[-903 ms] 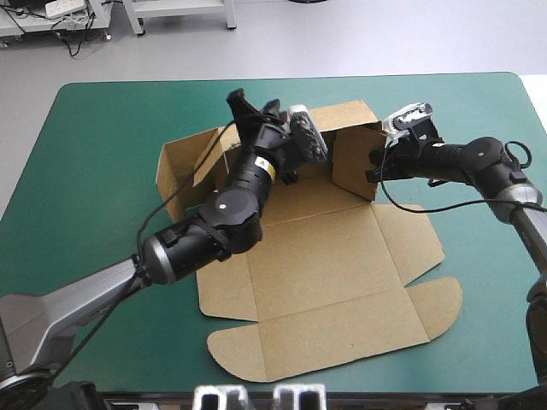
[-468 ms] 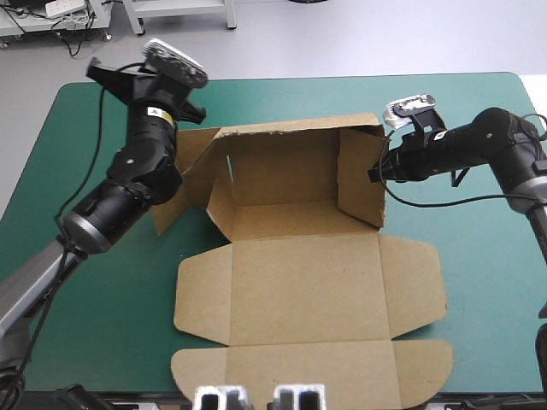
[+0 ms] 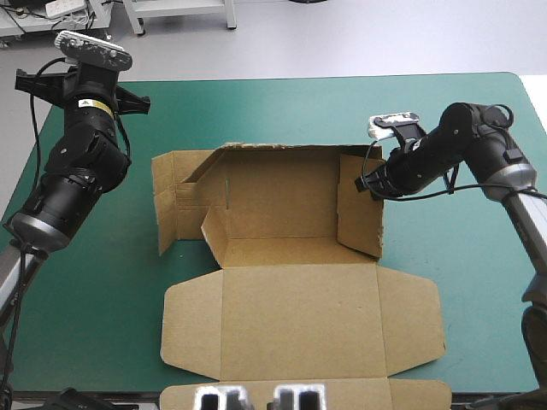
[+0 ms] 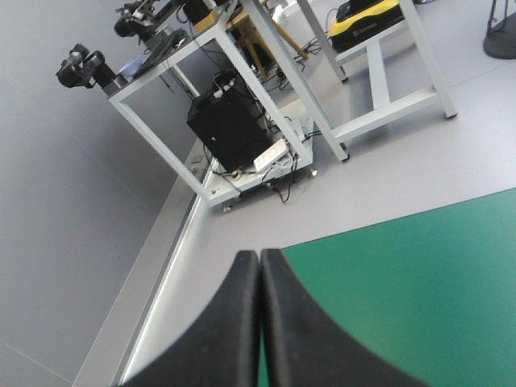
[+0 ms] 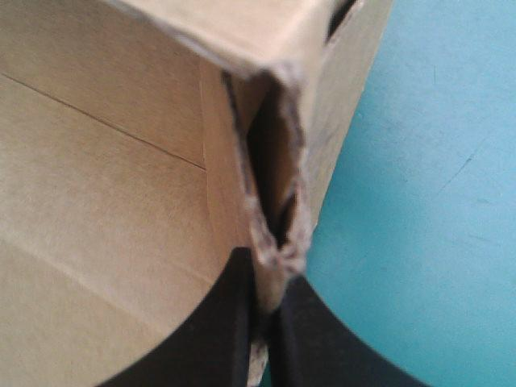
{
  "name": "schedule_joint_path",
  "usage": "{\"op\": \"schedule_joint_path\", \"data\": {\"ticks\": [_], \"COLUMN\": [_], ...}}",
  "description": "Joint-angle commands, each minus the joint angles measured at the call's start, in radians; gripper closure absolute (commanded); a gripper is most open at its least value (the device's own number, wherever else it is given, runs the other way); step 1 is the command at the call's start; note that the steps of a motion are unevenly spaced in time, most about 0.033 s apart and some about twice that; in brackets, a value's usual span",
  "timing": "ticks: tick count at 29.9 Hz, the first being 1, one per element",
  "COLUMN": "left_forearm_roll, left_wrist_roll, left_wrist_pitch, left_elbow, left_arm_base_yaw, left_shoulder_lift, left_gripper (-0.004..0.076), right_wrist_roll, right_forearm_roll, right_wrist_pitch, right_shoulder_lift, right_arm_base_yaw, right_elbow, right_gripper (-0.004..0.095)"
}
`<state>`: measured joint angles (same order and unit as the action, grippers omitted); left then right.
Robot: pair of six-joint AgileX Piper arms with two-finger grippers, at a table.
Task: Fold the box
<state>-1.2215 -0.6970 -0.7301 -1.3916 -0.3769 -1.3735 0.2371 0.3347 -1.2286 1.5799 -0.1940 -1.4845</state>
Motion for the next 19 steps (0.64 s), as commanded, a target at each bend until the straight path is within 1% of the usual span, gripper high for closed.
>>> {"op": "schedule_joint_path", "data": {"ticks": [1, 4, 6, 8, 10, 13, 16, 17, 19], "left_forearm_roll": [0.006, 0.060, 0.096, 0.152, 0.203, 0.257, 0.294, 0.302, 0.321], "left_wrist_roll": [0.009, 0.011, 0.055, 0.127, 0.176, 0.203, 0.252, 0.272, 0.299], "left_wrist_pitch": [0.062, 0.074, 0.079, 0.088, 0.099, 0.109, 0.111, 0.111, 0.109], "left_elbow": [-0.027, -0.027, -0.027, -0.027, -0.027, -0.027, -0.027, -0.027, -0.027], "left_arm_base_yaw": [-0.001, -0.001, -0.001, -0.001, -0.001, -0.001, -0.001, -0.001, -0.001], "left_shoulder_lift": [0.053, 0.055, 0.055, 0.055, 0.055, 0.055, 0.055, 0.055, 0.055], "left_gripper": [0.0734, 0.0734, 0.0734, 0.0734, 0.0734, 0.0734, 0.0734, 0.0734, 0.0734], "right_wrist_roll": [0.035, 0.083, 0.113, 0.116, 0.116, 0.117, 0.169, 0.169, 0.169], "right_forearm_roll": [-0.011, -0.008, -0.006, -0.004, -0.004, -0.009, -0.009, -0.009, -0.009], "right_wrist_pitch": [0.070, 0.205, 0.289, 0.344, 0.375, 0.380, 0.387, 0.390, 0.389], "right_shoulder_lift": [0.045, 0.102, 0.126, 0.150, 0.171, 0.195, 0.200, 0.200, 0.195], "right_arm_base_yaw": [0.000, 0.000, 0.000, 0.000, 0.000, 0.000, 0.000, 0.000, 0.000], "right_elbow": [-0.028, -0.028, -0.028, -0.028, -0.030, -0.030, -0.030, -0.030, -0.032], "right_gripper": [0.0921, 0.0921, 0.0921, 0.0920, 0.0886, 0.0749, 0.0597, 0.0560, 0.0521]}}
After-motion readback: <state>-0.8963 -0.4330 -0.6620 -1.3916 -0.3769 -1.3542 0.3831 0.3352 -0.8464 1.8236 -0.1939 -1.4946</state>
